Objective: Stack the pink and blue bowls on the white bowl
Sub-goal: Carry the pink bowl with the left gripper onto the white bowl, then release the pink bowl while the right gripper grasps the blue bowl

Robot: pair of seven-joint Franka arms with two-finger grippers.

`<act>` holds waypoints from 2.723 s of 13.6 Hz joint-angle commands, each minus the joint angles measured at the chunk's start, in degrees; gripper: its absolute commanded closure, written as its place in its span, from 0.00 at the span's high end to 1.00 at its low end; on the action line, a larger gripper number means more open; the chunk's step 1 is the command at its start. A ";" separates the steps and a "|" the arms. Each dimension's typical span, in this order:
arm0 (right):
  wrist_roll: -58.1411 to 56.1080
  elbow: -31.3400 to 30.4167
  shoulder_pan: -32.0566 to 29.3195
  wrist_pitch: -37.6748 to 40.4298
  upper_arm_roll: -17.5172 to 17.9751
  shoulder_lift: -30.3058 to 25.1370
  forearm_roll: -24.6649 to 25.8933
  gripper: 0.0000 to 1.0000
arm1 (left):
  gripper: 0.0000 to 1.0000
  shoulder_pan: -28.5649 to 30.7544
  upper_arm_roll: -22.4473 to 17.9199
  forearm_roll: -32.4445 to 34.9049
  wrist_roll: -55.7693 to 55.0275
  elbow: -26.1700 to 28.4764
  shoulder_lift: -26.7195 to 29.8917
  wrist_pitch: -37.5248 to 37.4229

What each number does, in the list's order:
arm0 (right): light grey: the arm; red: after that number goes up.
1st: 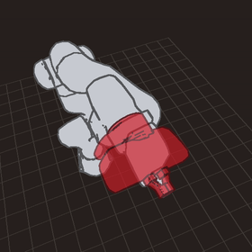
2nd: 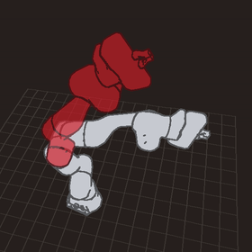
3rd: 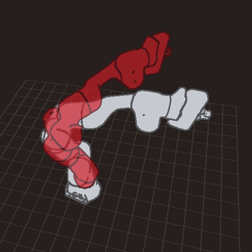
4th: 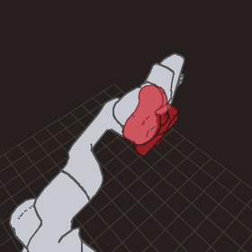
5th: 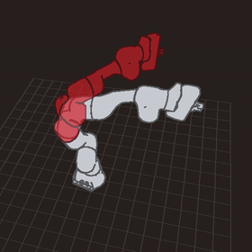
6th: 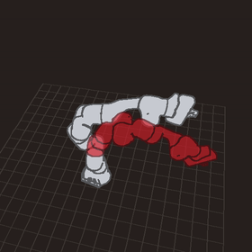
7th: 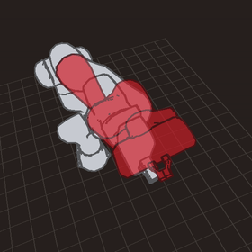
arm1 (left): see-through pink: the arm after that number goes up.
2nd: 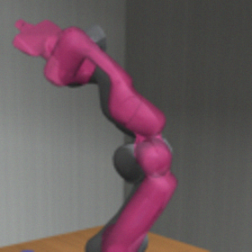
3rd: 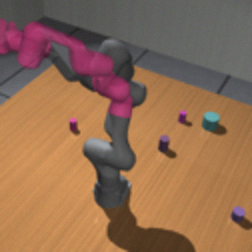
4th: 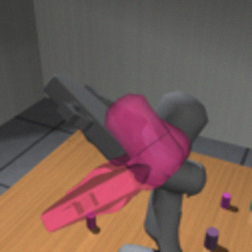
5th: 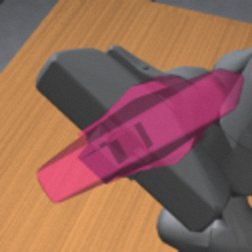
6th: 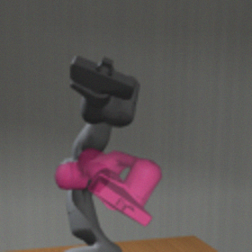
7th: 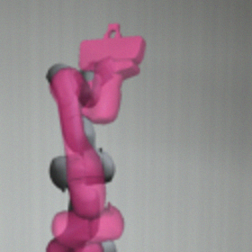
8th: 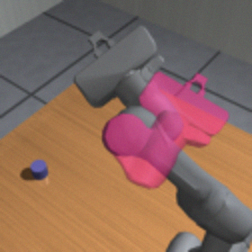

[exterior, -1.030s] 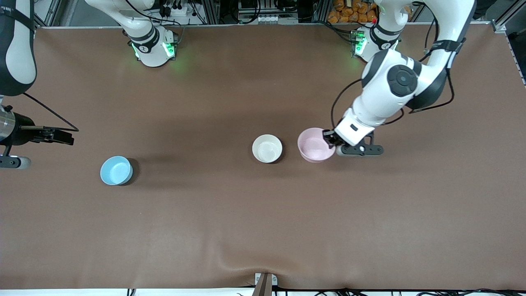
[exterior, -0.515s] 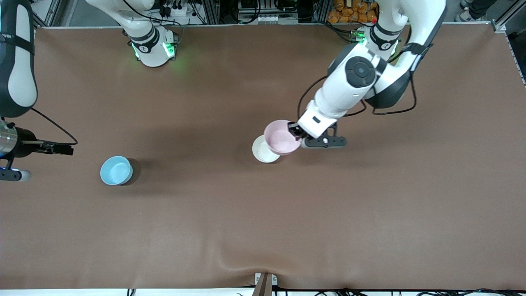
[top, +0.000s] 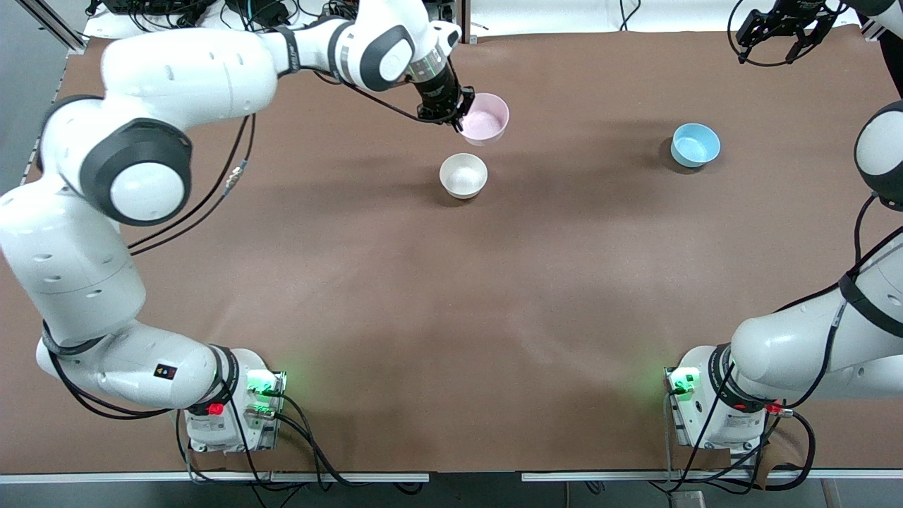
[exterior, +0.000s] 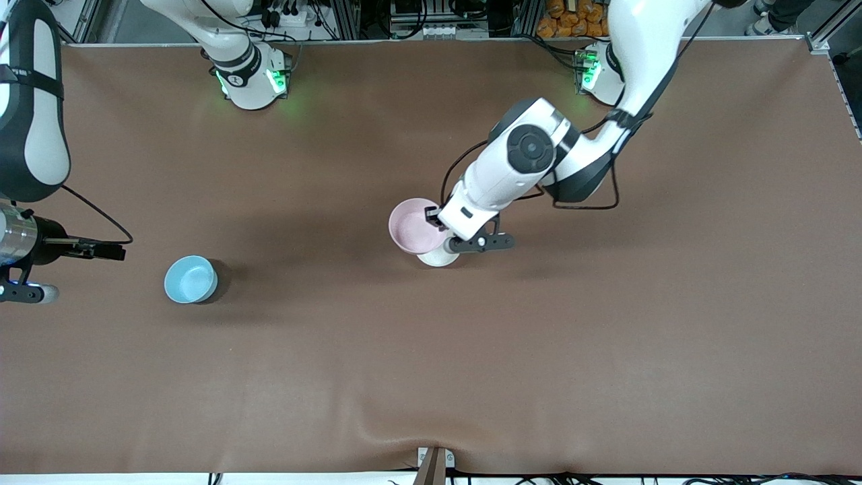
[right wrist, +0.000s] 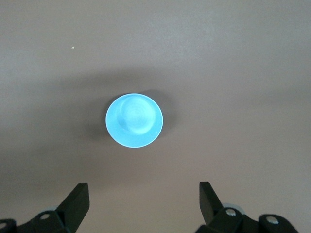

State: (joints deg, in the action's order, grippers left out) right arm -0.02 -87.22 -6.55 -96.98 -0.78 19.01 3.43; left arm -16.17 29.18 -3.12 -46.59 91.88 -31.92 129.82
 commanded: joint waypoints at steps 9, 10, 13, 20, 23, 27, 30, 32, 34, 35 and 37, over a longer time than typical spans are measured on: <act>-0.24 -8.14 -3.29 -14.63 0.61 4.27 0.62 1.00 | 0.00 -0.36 -2.46 2.77 -1.58 5.14 -5.26 -2.03; -0.24 -8.31 -3.29 -15.51 0.61 5.41 0.62 1.00 | 0.00 -0.27 -2.46 2.86 -1.58 5.84 -5.26 -1.94; -0.24 -12.42 -3.38 -19.54 0.61 6.22 0.62 1.00 | 0.00 -0.62 -2.46 2.86 -1.58 6.29 -5.26 -1.41; -0.06 -25.19 -5.22 -34.07 0.70 7.35 -0.09 1.00 | 0.00 -0.27 -2.46 2.86 -1.31 5.76 -6.92 3.42; -0.06 -25.28 -5.93 -35.91 0.78 9.55 -0.53 1.00 | 0.00 -0.71 -2.46 2.77 -1.31 5.76 -7.80 4.48; 0.02 -25.36 -5.84 -35.82 0.78 10.26 -0.70 0.05 | 1.00 -0.45 -2.46 3.03 -2.10 5.59 -7.81 4.83; 0.02 -25.45 -5.58 -35.56 0.87 10.52 -2.28 0.00 | 1.00 1.48 -3.07 3.56 -2.54 5.06 -0.37 0.29; 0.02 -25.37 -5.49 -35.47 0.87 10.35 -2.28 0.00 | 1.00 5.08 -3.07 4.26 -1.84 3.13 5.70 -8.66; 0.02 -25.19 -5.58 -35.47 0.96 9.47 -2.28 0.00 | 1.00 7.63 -3.07 5.84 1.66 2.60 12.64 -16.49; -0.06 -25.10 -5.58 -35.47 0.96 8.25 -2.28 0.00 | 1.00 8.77 -3.07 5.84 2.81 2.60 16.07 -19.83; -0.15 -25.10 -5.49 -35.30 1.05 5.18 -2.28 0.00 | 1.00 12.02 -3.07 5.93 5.09 2.42 21.79 -25.73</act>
State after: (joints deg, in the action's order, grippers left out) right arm 0.01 -111.52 -11.20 -132.16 -0.40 27.70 1.30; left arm -6.30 26.02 1.63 -43.44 92.33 -15.88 107.95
